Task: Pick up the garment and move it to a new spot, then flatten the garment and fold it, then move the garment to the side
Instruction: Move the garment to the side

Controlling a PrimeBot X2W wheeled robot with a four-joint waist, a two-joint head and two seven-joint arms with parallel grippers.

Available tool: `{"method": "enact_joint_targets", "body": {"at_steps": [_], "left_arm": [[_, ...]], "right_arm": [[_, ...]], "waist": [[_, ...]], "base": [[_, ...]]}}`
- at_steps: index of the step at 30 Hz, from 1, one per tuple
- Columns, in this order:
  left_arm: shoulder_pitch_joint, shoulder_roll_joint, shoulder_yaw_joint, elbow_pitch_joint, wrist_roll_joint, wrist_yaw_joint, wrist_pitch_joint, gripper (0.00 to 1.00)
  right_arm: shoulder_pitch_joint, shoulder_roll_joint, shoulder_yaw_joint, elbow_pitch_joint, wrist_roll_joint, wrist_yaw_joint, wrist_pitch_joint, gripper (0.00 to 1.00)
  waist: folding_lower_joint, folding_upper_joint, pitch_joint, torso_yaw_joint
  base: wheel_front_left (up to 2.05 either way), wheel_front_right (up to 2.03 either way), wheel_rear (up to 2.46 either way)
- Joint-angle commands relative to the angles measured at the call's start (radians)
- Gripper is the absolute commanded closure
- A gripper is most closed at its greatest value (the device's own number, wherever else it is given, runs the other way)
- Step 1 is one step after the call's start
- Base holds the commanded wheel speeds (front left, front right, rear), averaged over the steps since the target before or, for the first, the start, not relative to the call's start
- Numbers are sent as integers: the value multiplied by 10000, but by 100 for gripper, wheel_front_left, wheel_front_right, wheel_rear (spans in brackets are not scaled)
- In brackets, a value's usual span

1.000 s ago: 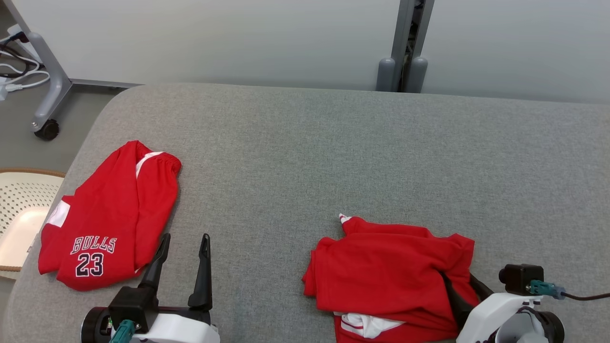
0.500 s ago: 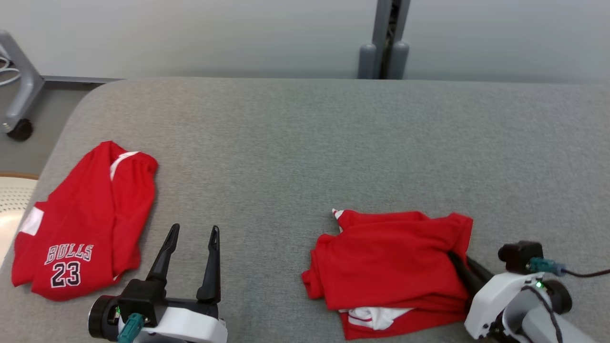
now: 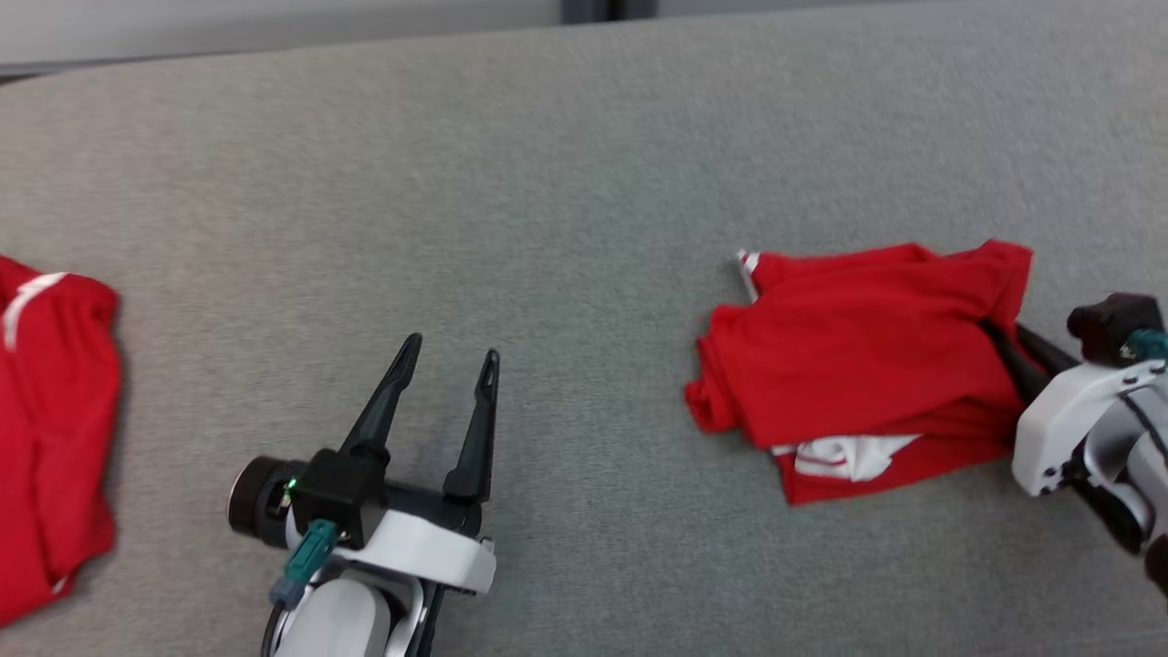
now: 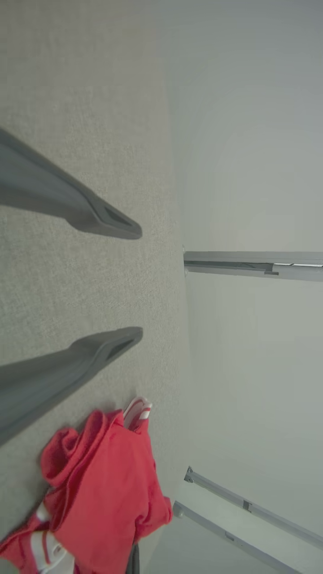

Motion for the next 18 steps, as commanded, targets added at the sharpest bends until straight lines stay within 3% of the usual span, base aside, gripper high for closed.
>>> {"method": "enact_joint_targets", "body": {"at_steps": [1, 9, 18], "left_arm": [[-313, 39, -76, 16, 14, -36, -35, 0], [-1124, 41, -360, 129, 383, -246, -35, 0], [-1307, 44, -156, 248, 563, -433, -11, 0]], "right_arm": [[-284, -217, 83, 107, 40, -9, -35, 100], [-1525, -1135, 533, 1053, -273, -16, -266, 100], [-2696, -1905, -118, 2587, -1251, -16, -689, 100]], "waist": [[0, 0, 775, -733], [0, 0, 1881, -1336], [0, 0, 2566, -1349]], "base": [[0, 0, 0], [0, 0, 0], [0, 0, 0]]}}
